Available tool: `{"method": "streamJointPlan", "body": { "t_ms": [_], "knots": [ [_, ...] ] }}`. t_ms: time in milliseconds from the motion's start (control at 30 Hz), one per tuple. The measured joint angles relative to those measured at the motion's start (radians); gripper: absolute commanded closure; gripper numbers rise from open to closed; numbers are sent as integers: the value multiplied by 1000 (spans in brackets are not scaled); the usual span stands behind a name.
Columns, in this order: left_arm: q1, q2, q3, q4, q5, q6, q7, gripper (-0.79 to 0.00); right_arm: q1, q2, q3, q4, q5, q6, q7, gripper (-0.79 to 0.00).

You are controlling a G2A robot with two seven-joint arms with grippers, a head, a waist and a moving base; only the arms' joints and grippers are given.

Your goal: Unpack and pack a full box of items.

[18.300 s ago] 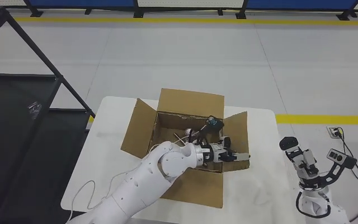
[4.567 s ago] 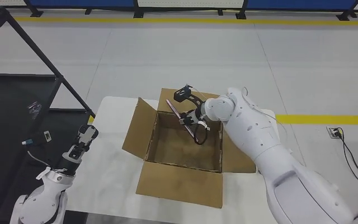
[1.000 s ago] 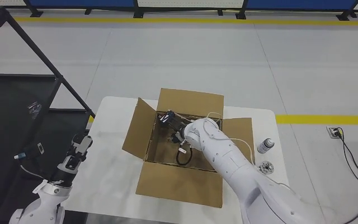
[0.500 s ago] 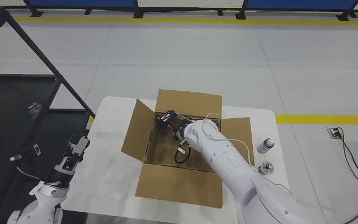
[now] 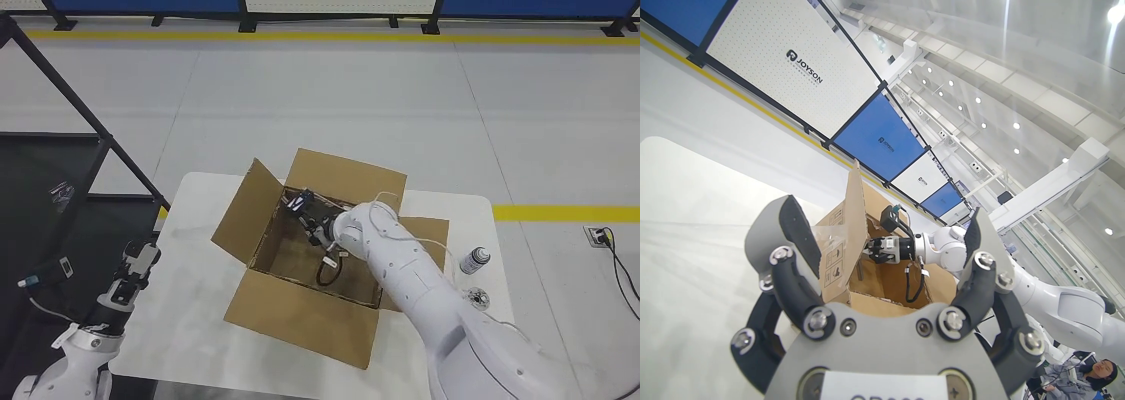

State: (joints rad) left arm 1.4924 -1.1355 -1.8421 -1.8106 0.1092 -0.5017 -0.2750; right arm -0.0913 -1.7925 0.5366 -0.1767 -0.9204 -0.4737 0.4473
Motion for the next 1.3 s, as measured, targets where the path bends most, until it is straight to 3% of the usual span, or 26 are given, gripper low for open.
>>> {"method": "streamJointPlan", "body": {
  "t_ms": [500,700,867,1000,1133,1300],
  "knots": [
    [-17,0,34,1,8,-3,-15,-785,48,63,45,-22,21,-262,-19,0],
    [-22,1,41,4,7,-6,-16,-785,42,106,65,-65,7,-339,-97,0],
    [-29,2,45,9,7,-7,-20,-785,20,149,90,-144,-11,-346,-175,0],
    [-38,2,53,13,10,-4,-24,-785,-15,207,132,-252,-33,-374,-221,0],
    [-47,2,60,18,13,-2,-26,-785,-76,271,196,-404,-55,-334,-191,0],
    [-57,3,67,25,16,0,-28,-785,-248,378,354,-769,-79,-261,-48,0]
  ]
}}
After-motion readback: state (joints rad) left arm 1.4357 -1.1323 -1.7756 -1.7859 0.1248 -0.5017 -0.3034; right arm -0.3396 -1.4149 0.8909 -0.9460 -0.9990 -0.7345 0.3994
